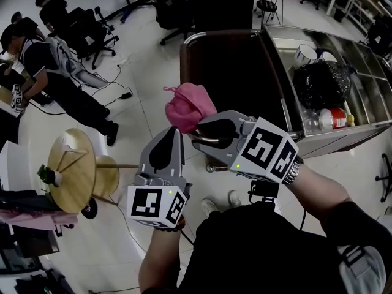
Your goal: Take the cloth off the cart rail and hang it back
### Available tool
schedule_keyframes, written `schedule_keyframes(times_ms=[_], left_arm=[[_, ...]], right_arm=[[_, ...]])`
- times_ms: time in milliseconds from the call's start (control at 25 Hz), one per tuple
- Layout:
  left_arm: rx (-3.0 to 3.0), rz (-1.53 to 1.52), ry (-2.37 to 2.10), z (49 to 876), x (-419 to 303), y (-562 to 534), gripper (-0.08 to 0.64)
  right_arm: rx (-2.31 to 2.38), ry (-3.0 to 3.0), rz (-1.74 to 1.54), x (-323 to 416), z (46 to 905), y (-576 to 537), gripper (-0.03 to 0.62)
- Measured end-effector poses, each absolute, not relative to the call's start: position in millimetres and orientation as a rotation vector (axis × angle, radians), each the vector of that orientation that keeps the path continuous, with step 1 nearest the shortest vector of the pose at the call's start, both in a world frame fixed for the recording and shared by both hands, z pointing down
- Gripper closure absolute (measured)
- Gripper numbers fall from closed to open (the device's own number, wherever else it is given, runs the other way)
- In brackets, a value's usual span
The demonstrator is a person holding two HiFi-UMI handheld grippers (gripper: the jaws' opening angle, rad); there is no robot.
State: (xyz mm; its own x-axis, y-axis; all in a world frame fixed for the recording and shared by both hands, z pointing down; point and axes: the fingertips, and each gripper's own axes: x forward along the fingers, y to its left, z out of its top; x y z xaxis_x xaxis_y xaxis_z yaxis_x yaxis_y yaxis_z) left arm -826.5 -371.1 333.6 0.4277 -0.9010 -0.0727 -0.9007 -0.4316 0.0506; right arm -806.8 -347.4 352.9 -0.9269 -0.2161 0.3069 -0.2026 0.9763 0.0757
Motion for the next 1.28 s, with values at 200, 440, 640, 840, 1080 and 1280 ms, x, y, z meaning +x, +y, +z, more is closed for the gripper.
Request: schedule_keyframes(times_ms=[200, 440, 640, 840, 1080, 1280], left_arm=[[2.627, -0.140, -1.757, 331, -797, -354, 0.557], [2.613, -0.164, -1.813, 321, -775, -329, 0.557], [2.644, -0.169, -1.816, 312, -753, -306, 0.557], [2.706, -0.173, -1.775, 300, -736, -268, 0.557], [2.778, -0.187, -1.717, 288, -719, -206, 0.557], [2.820, -0.202, -1.675, 284, -714, -149, 0.557]], right_arm=[[0.270, -2.877, -0.095, -778, 342, -332, 0.487], [0.281, -2.937, -0.122, -754, 328, -308, 0.531], [0.375, -2.976, -0.143, -728, 315, -292, 0.562], [0.515, -3.013, -0.165, -709, 301, -259, 0.591], [0.697, -3.053, -0.188, -687, 284, -203, 0.591], [0.803, -3.075, -0.224, -681, 282, -143, 0.591]])
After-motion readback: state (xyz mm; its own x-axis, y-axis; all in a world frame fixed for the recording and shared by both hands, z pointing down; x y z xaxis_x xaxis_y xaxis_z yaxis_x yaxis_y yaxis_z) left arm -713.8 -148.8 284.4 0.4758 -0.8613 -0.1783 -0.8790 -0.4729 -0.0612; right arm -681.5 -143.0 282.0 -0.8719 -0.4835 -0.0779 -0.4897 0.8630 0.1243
